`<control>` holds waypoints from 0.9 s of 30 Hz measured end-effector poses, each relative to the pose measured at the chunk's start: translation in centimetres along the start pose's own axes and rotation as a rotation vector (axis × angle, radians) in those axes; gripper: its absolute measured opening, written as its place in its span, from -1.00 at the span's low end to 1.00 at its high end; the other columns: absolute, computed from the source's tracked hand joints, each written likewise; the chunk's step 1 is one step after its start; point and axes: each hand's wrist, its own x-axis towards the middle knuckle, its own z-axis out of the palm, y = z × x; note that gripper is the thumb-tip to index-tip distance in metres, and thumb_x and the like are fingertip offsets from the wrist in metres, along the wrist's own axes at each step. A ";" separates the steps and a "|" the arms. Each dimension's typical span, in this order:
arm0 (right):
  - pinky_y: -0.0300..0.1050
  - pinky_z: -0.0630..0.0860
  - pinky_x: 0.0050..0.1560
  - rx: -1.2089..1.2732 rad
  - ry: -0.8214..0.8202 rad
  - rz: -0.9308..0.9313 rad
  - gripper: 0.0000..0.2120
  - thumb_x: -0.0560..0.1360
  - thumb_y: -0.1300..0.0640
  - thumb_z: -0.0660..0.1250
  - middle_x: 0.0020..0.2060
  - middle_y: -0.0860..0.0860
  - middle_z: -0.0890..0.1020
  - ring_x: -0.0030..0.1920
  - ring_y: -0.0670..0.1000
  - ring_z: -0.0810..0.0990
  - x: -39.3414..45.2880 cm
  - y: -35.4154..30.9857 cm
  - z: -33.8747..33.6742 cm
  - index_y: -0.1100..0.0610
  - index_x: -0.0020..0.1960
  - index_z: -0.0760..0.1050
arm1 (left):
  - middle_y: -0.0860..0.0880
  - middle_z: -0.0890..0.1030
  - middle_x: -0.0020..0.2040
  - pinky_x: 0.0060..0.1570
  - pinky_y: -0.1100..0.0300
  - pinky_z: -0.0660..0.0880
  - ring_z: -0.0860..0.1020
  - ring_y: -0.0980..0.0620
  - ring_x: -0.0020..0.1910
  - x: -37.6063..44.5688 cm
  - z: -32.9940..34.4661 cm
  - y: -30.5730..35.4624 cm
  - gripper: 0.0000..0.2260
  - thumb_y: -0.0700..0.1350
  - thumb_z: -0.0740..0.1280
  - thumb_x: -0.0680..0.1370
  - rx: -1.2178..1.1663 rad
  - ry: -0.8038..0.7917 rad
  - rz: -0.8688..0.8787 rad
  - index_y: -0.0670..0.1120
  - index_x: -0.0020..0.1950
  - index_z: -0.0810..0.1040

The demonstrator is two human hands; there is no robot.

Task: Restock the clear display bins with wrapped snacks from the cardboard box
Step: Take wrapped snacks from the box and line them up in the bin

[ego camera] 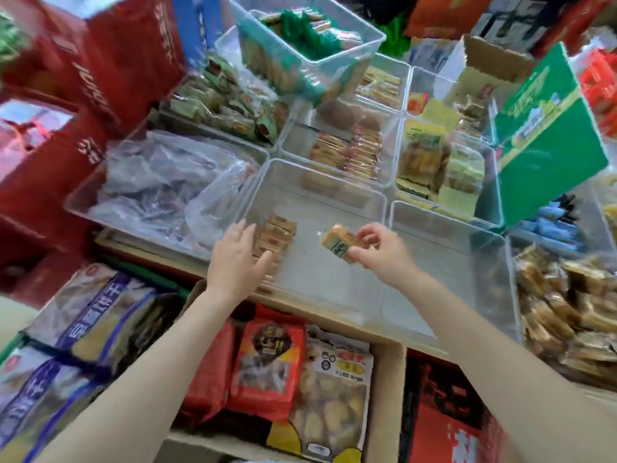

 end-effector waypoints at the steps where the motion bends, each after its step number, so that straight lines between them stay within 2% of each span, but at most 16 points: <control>1: 0.06 0.59 0.04 -0.075 0.024 -0.037 -0.74 0.45 0.11 0.49 -0.03 0.02 0.58 -0.05 0.07 0.58 1.7 -0.4 0.5 0.02 0.10 0.52 | -0.16 0.19 0.62 0.54 -0.05 0.09 0.11 -0.11 0.61 0.5 0.3 -1.1 -0.36 0.13 0.26 0.62 0.069 -0.026 0.013 -0.16 0.60 0.21; 3: -0.06 0.52 0.07 -0.170 0.060 -0.087 -0.72 0.45 0.13 0.48 0.02 0.08 0.54 -0.03 0.05 0.55 5.1 -1.3 1.8 0.04 0.13 0.55 | -0.08 -0.02 0.66 0.56 -0.04 -0.04 -0.08 -0.06 0.64 1.0 1.0 -2.9 -0.28 0.24 0.17 0.62 0.166 -0.082 0.037 -0.10 0.65 0.06; 5: -0.22 0.37 -0.03 -0.211 0.094 -0.106 -0.71 0.47 0.14 0.46 0.04 0.08 0.50 -0.05 0.01 0.49 8.0 -2.1 3.1 0.08 0.18 0.56 | -0.01 -0.19 0.65 0.55 -0.02 -0.16 -0.24 0.00 0.62 1.1 1.5 -3.8 -0.19 0.38 0.02 0.55 0.240 -0.105 0.078 -0.05 0.66 -0.06; 7: -0.27 0.28 -0.11 -0.203 0.125 -0.101 -0.72 0.50 0.14 0.44 0.05 0.07 0.46 -0.09 -0.01 0.45 10.8 -2.5 4.6 0.09 0.20 0.55 | 0.02 -0.25 0.64 0.51 0.02 -0.25 -0.31 0.02 0.60 1.1 1.6 -4.1 -0.10 0.47 -0.01 0.49 0.263 -0.113 0.091 -0.05 0.66 -0.12; 11: -0.21 0.34 -0.07 -0.189 0.091 -0.022 -0.72 0.51 0.10 0.43 0.12 0.11 0.51 -0.08 0.02 0.49 15.6 -2.2 8.2 0.07 0.20 0.54 | 0.01 -0.21 0.64 0.48 0.02 -0.24 -0.24 -0.01 0.62 1.2 1.8 -4.1 -0.02 0.52 0.05 0.44 0.297 -0.105 0.084 -0.06 0.66 -0.11; 15: -0.15 0.39 -0.10 -0.192 -0.025 0.042 -0.70 0.50 0.08 0.44 0.14 0.15 0.61 0.09 0.16 0.58 18.6 -1.3 12.1 0.10 0.21 0.57 | 0.00 -0.13 0.66 0.50 -0.01 -0.16 -0.16 -0.03 0.63 1.3 2.1 -4.1 0.00 0.51 0.09 0.41 0.293 -0.102 0.070 -0.08 0.66 -0.02; 20: -0.18 0.41 -0.04 -0.127 -0.103 0.027 -0.73 0.57 0.09 0.35 0.12 0.11 0.63 0.08 0.11 0.58 20.2 -1.4 14.7 0.09 0.25 0.57 | -0.04 0.03 0.66 0.48 -0.05 -0.01 0.01 -0.08 0.63 1.3 2.5 -4.2 0.04 0.53 0.15 0.36 0.300 -0.068 0.081 -0.13 0.64 0.13; 24: -0.18 0.36 0.00 -0.135 -0.034 0.034 -0.77 0.61 0.13 0.29 0.19 0.16 0.52 0.06 0.14 0.54 20.1 -0.9 16.0 0.09 0.25 0.55 | -0.04 0.04 0.66 0.47 -0.06 0.02 0.03 -0.08 0.63 1.3 2.7 -4.3 0.11 0.61 0.09 0.31 0.308 -0.058 0.088 -0.13 0.64 0.13; 27: -0.11 0.39 0.18 -0.156 -0.002 0.007 -0.69 0.64 0.13 0.21 0.18 0.17 0.37 0.14 0.23 0.50 18.5 -1.1 16.9 0.13 0.36 0.48 | -0.02 -0.01 0.67 0.48 -0.04 -0.04 -0.03 -0.06 0.64 1.3 2.5 -4.3 0.14 0.64 0.04 0.30 0.311 -0.079 0.079 -0.12 0.65 0.09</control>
